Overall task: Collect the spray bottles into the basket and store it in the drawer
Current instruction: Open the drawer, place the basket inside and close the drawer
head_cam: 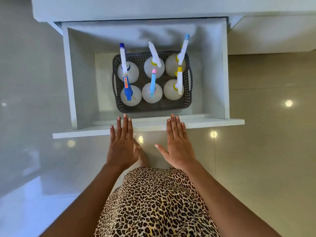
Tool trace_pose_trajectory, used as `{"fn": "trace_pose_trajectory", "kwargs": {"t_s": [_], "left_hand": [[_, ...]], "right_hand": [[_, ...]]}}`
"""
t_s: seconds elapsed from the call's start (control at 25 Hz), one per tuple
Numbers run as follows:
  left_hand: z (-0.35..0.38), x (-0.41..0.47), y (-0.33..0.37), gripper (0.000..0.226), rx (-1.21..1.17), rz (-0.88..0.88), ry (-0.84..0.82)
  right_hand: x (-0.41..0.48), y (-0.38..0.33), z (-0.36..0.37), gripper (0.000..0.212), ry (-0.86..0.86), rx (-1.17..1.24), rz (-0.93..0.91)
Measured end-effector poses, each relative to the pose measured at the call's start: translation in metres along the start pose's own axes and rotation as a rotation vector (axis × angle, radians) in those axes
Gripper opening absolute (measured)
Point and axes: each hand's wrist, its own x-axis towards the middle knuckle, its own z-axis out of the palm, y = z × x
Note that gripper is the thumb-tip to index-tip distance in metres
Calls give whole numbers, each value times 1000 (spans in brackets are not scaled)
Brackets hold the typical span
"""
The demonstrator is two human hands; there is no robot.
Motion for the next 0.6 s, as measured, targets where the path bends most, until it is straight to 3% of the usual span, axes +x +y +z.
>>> {"fn": "trace_pose_trajectory", "kwargs": {"t_s": [0.4,0.6], "left_hand": [[-46,69,-13,102,-15,15,-17],[-66,103,-21,102,15,30,-6]], "right_hand": [[71,8,-44,108,-37,-27,-7],[107,9,-65,104,-21,-31,10]]}}
